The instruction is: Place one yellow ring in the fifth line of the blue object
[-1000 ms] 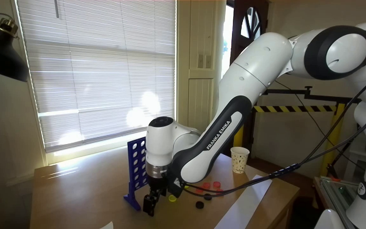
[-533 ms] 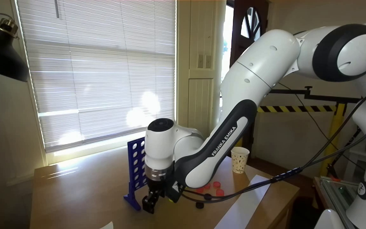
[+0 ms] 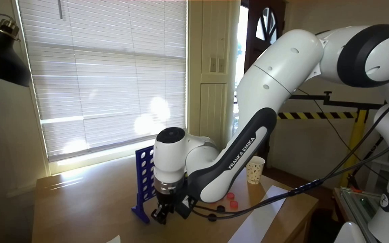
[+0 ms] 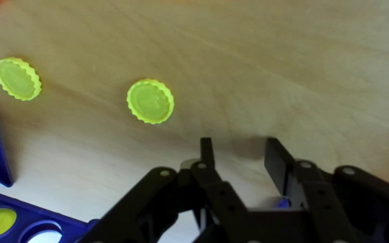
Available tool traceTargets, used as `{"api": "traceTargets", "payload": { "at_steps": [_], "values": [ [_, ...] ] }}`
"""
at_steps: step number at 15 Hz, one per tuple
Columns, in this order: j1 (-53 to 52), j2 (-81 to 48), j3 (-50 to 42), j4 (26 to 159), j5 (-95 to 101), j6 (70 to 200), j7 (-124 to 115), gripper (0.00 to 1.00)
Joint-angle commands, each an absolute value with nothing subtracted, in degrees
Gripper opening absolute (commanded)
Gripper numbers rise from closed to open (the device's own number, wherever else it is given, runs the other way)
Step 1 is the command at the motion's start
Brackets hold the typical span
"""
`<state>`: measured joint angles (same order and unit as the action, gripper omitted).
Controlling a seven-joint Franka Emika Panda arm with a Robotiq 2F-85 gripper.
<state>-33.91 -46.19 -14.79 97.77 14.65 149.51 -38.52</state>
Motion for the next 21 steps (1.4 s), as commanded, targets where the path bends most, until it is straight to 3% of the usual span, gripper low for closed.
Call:
{"api": "traceTargets", "payload": {
  "at_steps": [1,4,5,21],
  "values": [
    [-35.8,-44.4,-16.5,100.7,17.2,148.3,-43.2,0.77],
    [-36.3,-43.7,-17.0,102.0,17.7,147.0,-45.5,0.98],
    [-36.3,-43.5,-16.8,102.4,17.7,146.8,-46.2,1.0],
    [-35.3,-42.0,-19.8,109.4,23.0,156.5,-51.0,1.0]
  ]
}}
